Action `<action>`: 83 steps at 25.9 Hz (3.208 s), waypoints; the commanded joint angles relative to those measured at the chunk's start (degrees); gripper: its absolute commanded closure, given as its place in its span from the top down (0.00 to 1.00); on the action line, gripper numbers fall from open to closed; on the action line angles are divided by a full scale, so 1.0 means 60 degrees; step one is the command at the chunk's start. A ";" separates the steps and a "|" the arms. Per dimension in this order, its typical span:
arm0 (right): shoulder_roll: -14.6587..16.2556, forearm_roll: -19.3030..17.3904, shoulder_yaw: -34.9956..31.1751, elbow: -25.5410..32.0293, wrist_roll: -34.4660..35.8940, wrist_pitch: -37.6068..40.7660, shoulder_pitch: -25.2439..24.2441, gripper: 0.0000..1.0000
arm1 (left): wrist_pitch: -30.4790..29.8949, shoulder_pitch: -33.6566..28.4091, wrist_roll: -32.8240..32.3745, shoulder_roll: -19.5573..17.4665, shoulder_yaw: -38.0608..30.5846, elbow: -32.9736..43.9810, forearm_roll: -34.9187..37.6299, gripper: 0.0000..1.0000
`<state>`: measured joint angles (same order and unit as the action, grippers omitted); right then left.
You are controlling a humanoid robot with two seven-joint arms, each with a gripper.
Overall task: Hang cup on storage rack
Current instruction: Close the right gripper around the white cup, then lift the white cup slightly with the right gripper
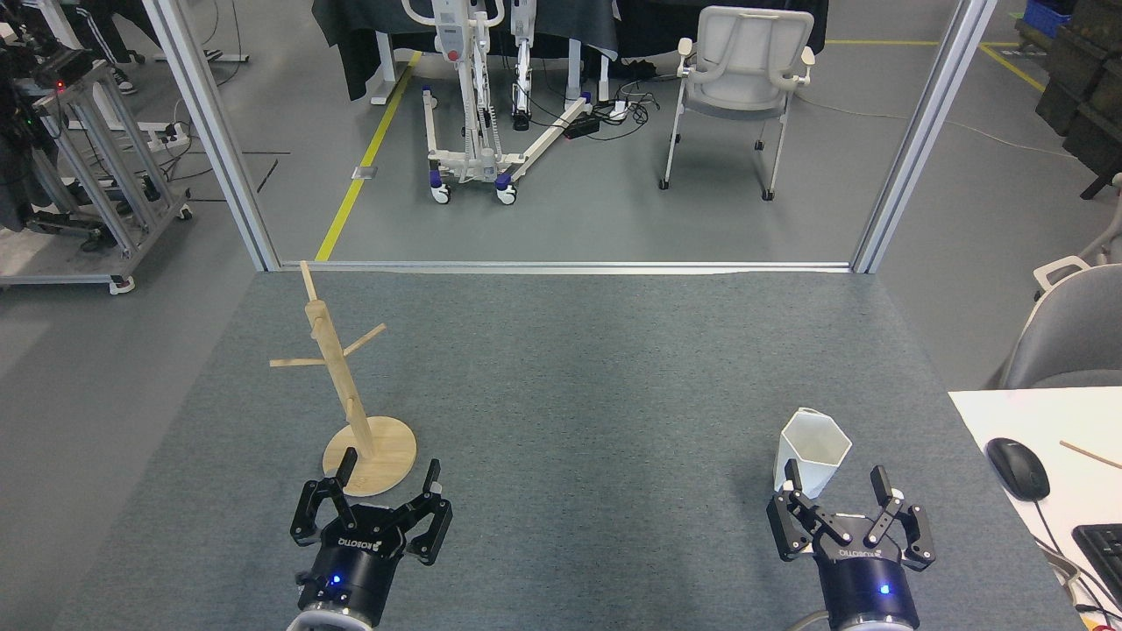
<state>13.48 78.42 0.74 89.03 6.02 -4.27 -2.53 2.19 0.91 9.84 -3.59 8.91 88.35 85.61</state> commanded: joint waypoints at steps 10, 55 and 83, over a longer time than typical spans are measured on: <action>0.0112 -0.0018 0.0009 -0.0747 0.0007 0.0360 0.0114 0.99 | 0.0016 -0.0020 0.0029 0.0026 0.0009 0.0128 -0.0190 1.00; 0.0596 -0.0267 0.0419 -0.5903 -0.0022 0.0580 0.3761 0.99 | 0.0002 -0.0108 0.0029 0.0012 0.0009 0.0128 -0.0220 1.00; 0.0640 -0.0648 0.0844 -0.7090 -0.0037 0.0595 0.4611 0.88 | 0.0002 -0.0093 0.0029 0.0026 0.0009 0.0128 -0.0220 1.00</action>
<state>17.32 74.55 5.75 46.53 5.80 -0.67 25.16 2.19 0.35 10.00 -3.43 8.96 89.01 84.29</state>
